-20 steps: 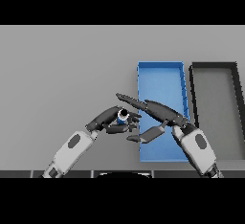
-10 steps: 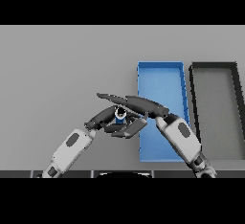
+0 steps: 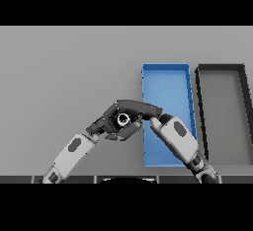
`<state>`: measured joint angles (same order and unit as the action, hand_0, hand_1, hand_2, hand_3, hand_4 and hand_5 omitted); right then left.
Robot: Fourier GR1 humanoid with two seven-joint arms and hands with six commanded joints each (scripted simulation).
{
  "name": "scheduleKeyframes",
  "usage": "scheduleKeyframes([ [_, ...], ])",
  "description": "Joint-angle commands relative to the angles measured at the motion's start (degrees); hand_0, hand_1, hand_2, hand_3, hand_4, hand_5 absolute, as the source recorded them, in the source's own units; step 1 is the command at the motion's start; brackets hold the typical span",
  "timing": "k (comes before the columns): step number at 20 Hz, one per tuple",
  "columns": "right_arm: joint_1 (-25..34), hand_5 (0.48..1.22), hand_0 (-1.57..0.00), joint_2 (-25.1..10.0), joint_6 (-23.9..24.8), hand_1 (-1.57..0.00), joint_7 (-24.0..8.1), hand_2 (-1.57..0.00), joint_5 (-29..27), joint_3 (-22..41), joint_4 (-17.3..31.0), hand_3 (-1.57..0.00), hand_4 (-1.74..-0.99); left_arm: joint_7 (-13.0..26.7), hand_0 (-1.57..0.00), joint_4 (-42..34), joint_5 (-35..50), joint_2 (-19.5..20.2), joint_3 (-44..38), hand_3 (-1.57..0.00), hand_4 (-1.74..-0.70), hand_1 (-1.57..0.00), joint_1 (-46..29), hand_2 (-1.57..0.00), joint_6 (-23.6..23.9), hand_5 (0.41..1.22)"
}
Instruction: Pick up the blue pipe and place it into the blue bin.
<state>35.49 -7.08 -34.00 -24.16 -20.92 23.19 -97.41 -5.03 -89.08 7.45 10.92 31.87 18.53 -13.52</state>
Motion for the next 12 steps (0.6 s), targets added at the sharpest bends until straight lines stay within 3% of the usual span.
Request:
scheduleKeyframes([
  [1,-0.15,0.706,-1.21,0.39,0.99,-1.22,0.06,-1.22,-0.3,0.09,-0.19,-1.1,-1.492,-0.21,-1.22,-0.11,0.74,-0.66,0.02,-0.52,-1.69,-1.21,-0.24,-1.2,-0.11,1.203],
  [4,-1.33,0.957,-1.39,0.67,1.14,-1.39,2.93,-1.39,1.82,0.02,-0.84,-1.33,-1.458,-0.59,-1.39,0.11,2.37,-1.22,0.0,-0.55,-1.71,-1.39,-0.95,-1.38,-0.73,1.212],
  [7,-2.54,1.086,-1.48,0.39,-0.27,-1.48,7.31,-1.48,5.96,0.53,-1.86,-1.45,-1.465,-0.48,-1.48,-0.11,0.57,-0.15,0.29,-0.55,-1.73,-1.45,-0.56,-1.47,0.14,1.216],
  [10,-2.65,1.152,-1.52,1.82,0.11,-1.52,4.73,-1.52,4.03,0.02,-2.0,-1.51,-1.473,-0.85,-1.5,0.59,0.16,0.12,0.73,-0.51,-1.73,-1.36,1.07,-1.52,0.07,1.219],
  [11,-2.73,1.166,-1.53,1.88,-0.2,-1.53,2.81,-1.53,3.05,-0.4,-2.27,-1.52,-1.474,-2.12,-1.43,1.46,-0.52,0.18,1.15,-0.53,-1.64,-1.22,1.35,-1.35,-0.27,1.219],
  [12,-3.18,1.177,-1.54,1.77,-0.93,-1.54,2.07,-1.54,2.67,-0.74,-2.69,-1.53,-1.477,-3.37,-1.41,1.75,-0.74,0.55,1.51,-0.52,-1.54,-1.19,0.98,-1.24,-0.94,1.219],
])
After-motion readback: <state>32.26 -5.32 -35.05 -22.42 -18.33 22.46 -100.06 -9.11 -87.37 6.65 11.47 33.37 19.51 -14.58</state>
